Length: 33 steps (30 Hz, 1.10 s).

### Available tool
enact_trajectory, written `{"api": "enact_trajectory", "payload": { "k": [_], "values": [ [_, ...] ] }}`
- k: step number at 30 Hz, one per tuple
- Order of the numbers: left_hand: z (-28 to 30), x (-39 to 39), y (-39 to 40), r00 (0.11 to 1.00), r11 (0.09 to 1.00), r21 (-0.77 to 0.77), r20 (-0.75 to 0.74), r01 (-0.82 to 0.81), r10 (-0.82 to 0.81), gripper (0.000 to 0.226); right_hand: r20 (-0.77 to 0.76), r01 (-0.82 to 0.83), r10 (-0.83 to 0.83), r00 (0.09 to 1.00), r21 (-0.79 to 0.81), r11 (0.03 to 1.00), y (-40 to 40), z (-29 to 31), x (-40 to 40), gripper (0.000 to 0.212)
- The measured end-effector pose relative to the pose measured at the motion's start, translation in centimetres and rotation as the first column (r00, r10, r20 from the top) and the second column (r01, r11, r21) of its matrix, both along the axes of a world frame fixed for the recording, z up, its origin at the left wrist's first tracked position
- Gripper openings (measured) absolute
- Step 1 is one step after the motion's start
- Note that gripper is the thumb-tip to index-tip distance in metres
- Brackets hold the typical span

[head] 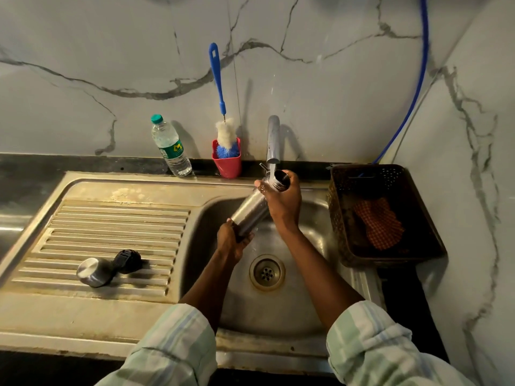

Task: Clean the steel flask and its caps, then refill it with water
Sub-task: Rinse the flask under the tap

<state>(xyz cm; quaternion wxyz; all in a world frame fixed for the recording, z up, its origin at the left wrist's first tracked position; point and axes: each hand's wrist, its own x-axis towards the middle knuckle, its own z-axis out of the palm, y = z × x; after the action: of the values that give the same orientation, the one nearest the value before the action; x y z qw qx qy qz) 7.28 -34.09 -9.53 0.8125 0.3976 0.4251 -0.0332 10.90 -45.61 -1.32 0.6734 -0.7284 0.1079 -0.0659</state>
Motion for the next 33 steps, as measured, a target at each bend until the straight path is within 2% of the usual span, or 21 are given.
{"api": "enact_trajectory", "payload": {
  "k": [4,6,8,11,12,14,16,17,20,22,26,28,31,33],
  "values": [
    [-0.4,-0.7,-1.3,0.964,0.955,0.139,-0.085,0.264,-0.254,0.016,0.022,-0.058,0.060,0.998,-0.066,0.996,0.2,0.0,-0.4,0.053],
    [-0.4,-0.5,-1.5,0.930,0.880,0.300,-0.108,0.368,-0.352,0.015,0.005,-0.109,0.110,0.994,-0.118,0.987,0.3,-0.1,-0.7,0.055],
    [0.5,-0.1,-1.9,0.874,0.771,0.462,-0.020,0.438,-0.485,0.020,-0.014,-0.154,0.153,0.988,-0.159,0.975,0.5,-0.5,-1.0,0.056],
    [2.6,0.3,-2.8,0.714,0.631,0.598,0.136,0.494,-0.687,0.036,-0.014,-0.163,0.163,0.987,-0.168,0.972,0.5,-0.6,-0.9,0.051],
    [2.8,0.7,-2.9,0.684,0.602,0.624,0.143,0.499,-0.715,0.043,-0.006,-0.152,0.153,0.988,-0.168,0.974,0.5,-0.4,-0.7,0.048],
    [2.7,1.1,-2.9,0.686,0.569,0.675,0.126,0.470,-0.717,0.051,-0.006,-0.150,0.151,0.989,-0.162,0.975,0.3,0.2,-0.2,0.050],
    [2.7,1.1,-2.7,0.733,0.590,0.687,0.122,0.424,-0.669,0.066,-0.043,-0.211,0.206,0.978,-0.180,0.961,0.1,0.8,0.6,0.057],
    [2.6,1.1,-2.7,0.752,0.620,0.670,0.138,0.408,-0.644,0.066,-0.077,-0.249,0.238,0.968,-0.188,0.950,-0.1,1.1,1.0,0.058],
    [2.8,1.2,-2.8,0.806,0.735,0.569,0.197,0.369,-0.557,0.037,-0.196,-0.365,0.332,0.923,-0.164,0.917,-0.9,0.8,1.8,0.048],
    [2.9,1.3,-2.7,0.846,0.820,0.469,0.241,0.328,-0.475,0.028,-0.265,-0.451,0.401,0.877,-0.163,0.877,-1.5,0.2,1.5,0.049],
    [2.5,1.7,-2.7,0.903,0.904,0.318,0.228,0.285,-0.365,0.042,-0.313,-0.503,0.426,0.849,-0.230,0.833,-2.6,-0.2,0.9,0.051],
    [2.3,2.0,-2.6,0.931,0.945,0.224,0.226,0.239,-0.288,0.051,-0.339,-0.516,0.413,0.845,-0.317,0.796,-3.1,-0.5,0.7,0.054],
    [2.6,2.3,-2.3,0.958,0.984,0.073,0.227,0.160,-0.173,0.056,-0.416,-0.555,0.372,0.830,-0.546,0.627,-3.6,-1.2,0.6,0.074],
    [2.6,2.4,-2.1,0.968,0.993,-0.015,0.228,0.114,-0.107,0.055,-0.437,-0.534,0.314,0.843,-0.612,0.583,-3.8,-1.3,0.5,0.077]
  ]
}}
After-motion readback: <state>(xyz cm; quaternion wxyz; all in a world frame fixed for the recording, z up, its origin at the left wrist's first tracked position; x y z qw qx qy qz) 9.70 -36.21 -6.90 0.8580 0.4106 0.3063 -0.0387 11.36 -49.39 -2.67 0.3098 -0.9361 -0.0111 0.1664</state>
